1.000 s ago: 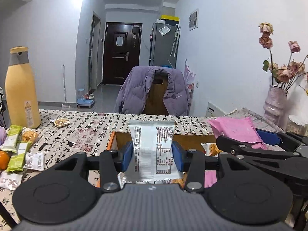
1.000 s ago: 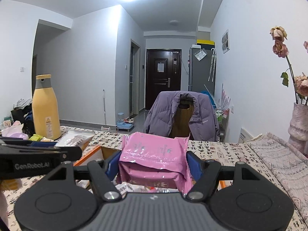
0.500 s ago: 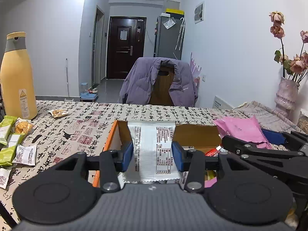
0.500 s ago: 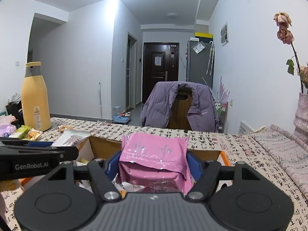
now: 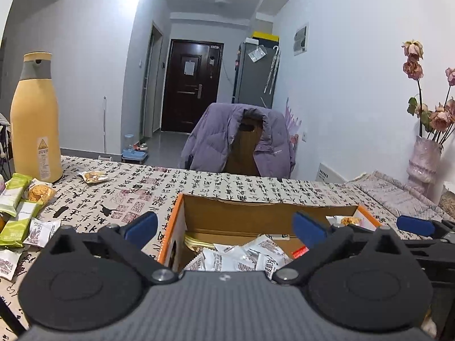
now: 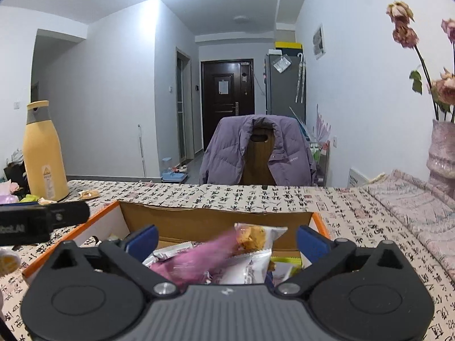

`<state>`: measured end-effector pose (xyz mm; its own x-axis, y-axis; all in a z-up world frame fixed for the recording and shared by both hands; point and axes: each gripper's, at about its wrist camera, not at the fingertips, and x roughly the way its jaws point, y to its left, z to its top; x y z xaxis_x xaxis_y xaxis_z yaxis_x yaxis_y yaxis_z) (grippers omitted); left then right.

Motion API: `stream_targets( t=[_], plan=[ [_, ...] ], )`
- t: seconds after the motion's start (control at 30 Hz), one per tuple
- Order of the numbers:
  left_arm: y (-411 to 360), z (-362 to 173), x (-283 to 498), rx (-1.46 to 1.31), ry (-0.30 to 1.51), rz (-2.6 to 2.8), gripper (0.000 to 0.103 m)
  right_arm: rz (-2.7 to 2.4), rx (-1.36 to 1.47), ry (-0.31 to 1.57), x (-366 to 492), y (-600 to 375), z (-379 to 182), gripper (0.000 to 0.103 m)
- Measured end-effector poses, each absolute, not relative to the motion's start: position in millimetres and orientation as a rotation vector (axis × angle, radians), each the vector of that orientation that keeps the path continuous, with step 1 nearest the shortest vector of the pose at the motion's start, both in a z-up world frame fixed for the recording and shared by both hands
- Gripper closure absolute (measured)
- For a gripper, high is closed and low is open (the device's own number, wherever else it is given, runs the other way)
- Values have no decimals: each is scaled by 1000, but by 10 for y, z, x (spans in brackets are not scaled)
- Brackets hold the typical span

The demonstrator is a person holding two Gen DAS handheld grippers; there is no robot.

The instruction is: Organize snacks

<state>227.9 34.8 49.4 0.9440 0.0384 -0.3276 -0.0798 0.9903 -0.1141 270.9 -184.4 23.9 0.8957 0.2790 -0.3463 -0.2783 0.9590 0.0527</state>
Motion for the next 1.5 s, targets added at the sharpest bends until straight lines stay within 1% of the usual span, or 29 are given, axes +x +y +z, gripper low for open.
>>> stream_targets(
  t=[0.23, 0.47, 0.83, 1.2, 1.5],
  plan=[
    [316, 597, 2203, -120, 302, 55, 0, 283, 8, 350, 2660, -1868, 327, 0],
    [309, 735, 2040, -126, 269, 56, 0, 278, -7, 321, 2431, -1906, 501, 0],
    [309, 856, 1552, -127, 261, 52, 0, 277, -18, 309, 1983, -2032, 648, 0],
    [192, 844, 947, -93, 237, 21, 0, 298, -10, 328, 1395, -2161, 592, 0],
    [160, 700, 529, -66, 228, 6, 0, 329, 6, 349, 1000, -2264, 453, 0]
  ],
)
